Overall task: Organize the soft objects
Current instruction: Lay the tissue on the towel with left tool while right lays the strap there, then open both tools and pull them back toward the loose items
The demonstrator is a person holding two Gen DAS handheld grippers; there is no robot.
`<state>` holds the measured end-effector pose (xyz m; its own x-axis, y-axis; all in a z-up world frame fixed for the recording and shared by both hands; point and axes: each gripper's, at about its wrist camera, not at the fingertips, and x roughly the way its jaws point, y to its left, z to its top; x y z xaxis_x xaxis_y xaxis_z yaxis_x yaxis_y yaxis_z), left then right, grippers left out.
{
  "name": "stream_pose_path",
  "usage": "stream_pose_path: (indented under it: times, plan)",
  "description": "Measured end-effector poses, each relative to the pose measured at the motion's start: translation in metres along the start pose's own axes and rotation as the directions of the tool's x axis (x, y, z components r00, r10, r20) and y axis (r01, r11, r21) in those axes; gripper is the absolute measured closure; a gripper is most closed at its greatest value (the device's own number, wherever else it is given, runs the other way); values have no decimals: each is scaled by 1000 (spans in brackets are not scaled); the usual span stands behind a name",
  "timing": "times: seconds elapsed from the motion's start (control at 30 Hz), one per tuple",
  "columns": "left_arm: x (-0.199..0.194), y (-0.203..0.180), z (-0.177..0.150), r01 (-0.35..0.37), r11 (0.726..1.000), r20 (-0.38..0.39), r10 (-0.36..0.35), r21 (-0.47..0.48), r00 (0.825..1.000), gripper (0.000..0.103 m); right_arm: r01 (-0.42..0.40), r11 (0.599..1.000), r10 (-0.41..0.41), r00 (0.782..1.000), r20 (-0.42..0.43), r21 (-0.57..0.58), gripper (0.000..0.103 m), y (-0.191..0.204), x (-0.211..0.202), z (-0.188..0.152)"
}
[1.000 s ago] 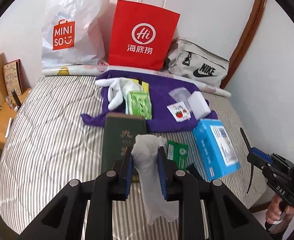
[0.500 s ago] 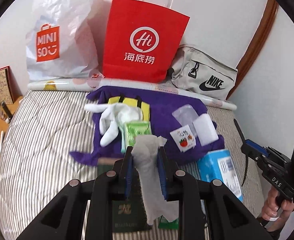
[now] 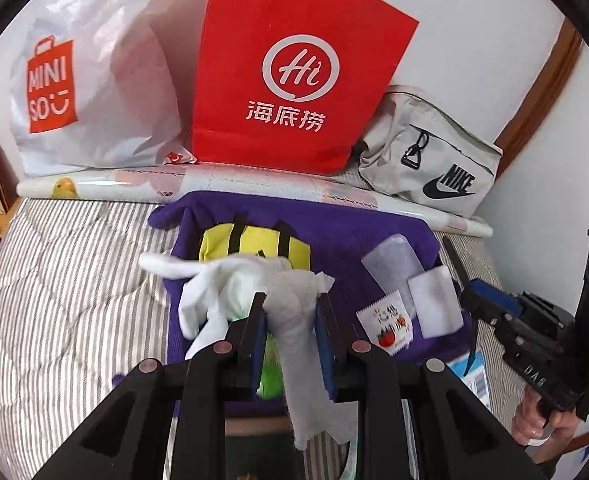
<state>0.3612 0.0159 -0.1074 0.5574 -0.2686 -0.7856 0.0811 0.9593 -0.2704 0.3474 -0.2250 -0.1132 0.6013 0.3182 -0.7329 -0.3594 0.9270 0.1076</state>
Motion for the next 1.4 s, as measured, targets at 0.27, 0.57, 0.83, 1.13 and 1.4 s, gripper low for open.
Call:
stream_pose_path:
  times: [0.27, 0.57, 0.83, 1.13, 1.4]
  plan:
    - [30, 6, 20, -4, 1000, -27, 4, -9, 1000, 81, -3, 1000, 2, 997, -72, -13, 82, -3, 37, 7]
    - [58, 17, 24, -51, 999, -73, 50, -12, 996, 80, -14, 1000, 13, 983, -181, -8, 82, -8, 70, 5]
    - [66, 18, 25, -38, 999, -91, 37, -9, 995, 80, -15, 1000, 16, 974, -228, 5, 82, -11, 84, 4]
    - [61, 13, 23, -15, 1000, -115, 16, 6, 993, 55, -12, 1000, 12, 971, -238, 4, 61, -9, 82, 5]
    - [33, 12, 19, -35, 999, -74, 36, 12, 997, 54, -30, 999, 33, 984, -175, 19, 61, -1, 47, 6]
